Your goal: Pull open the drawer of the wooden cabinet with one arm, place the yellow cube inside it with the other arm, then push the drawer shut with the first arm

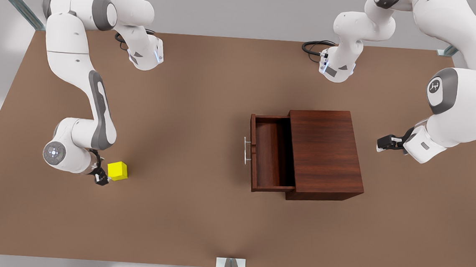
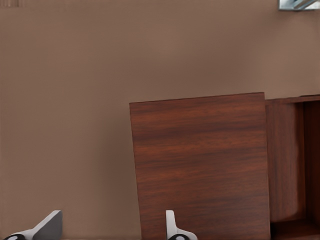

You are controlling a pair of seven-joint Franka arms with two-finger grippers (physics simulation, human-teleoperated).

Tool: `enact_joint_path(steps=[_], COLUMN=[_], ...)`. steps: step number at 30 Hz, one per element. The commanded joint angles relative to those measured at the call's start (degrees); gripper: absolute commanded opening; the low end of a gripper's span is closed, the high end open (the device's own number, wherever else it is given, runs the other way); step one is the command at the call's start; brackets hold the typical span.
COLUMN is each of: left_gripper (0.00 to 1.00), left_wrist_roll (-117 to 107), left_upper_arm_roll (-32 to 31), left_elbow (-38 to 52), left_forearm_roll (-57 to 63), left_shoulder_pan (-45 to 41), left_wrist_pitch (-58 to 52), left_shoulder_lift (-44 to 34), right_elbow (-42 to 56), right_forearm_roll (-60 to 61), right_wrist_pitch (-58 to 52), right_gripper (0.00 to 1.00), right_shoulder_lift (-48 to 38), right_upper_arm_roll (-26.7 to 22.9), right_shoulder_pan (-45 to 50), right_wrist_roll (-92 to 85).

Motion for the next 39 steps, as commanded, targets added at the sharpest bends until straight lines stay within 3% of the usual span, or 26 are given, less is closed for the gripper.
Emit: enact_joint_path(steps=[1,39], left_gripper=[1.00,1.00], left_wrist_roll=[4.7,3.7], left_upper_arm_roll=[0.0,-0.4], left_elbow=[0.0,-0.8], left_forearm_roll=[0.1,0.3], left_shoulder_pan=[0.0,-1.2], left_wrist_pitch=[0.0,-0.1], left_shoulder_lift=[-0.1,-0.1], right_elbow=[0.0,-5.7], right_forearm_roll=[-0.3,2.8], right_wrist_pitch=[-1.0,10.8], right_gripper=[1.00,1.00], right_shoulder_lift=[0.0,3.3], right_upper_arm_roll=[0.0,1.0], right_shoulder_pan=[-0.1,-0.1], right_wrist_roll=[6.5,8.2])
